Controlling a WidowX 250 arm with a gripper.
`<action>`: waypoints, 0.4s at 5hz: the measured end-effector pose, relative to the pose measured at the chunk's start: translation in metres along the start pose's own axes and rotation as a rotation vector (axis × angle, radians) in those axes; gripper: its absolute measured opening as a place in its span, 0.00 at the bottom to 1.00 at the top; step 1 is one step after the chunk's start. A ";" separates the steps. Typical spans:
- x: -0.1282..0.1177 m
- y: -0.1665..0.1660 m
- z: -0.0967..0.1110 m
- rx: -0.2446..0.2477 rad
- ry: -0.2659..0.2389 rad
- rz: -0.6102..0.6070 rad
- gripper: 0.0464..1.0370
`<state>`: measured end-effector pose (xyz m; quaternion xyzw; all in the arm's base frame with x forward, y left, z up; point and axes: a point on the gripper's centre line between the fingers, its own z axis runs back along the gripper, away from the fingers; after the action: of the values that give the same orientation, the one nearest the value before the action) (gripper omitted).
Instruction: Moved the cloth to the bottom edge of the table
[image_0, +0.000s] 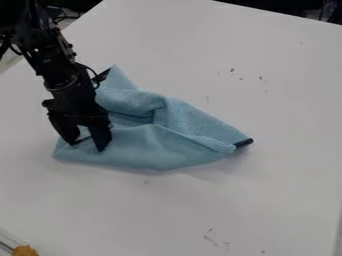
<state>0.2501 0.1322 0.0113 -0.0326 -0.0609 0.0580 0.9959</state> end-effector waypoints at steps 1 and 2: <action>-0.001 0.001 0.000 0.008 0.009 0.010 0.62; -0.001 0.001 0.000 0.009 0.015 0.015 0.32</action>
<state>0.2485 0.1329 0.0115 -0.0290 -0.0530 0.0654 0.9960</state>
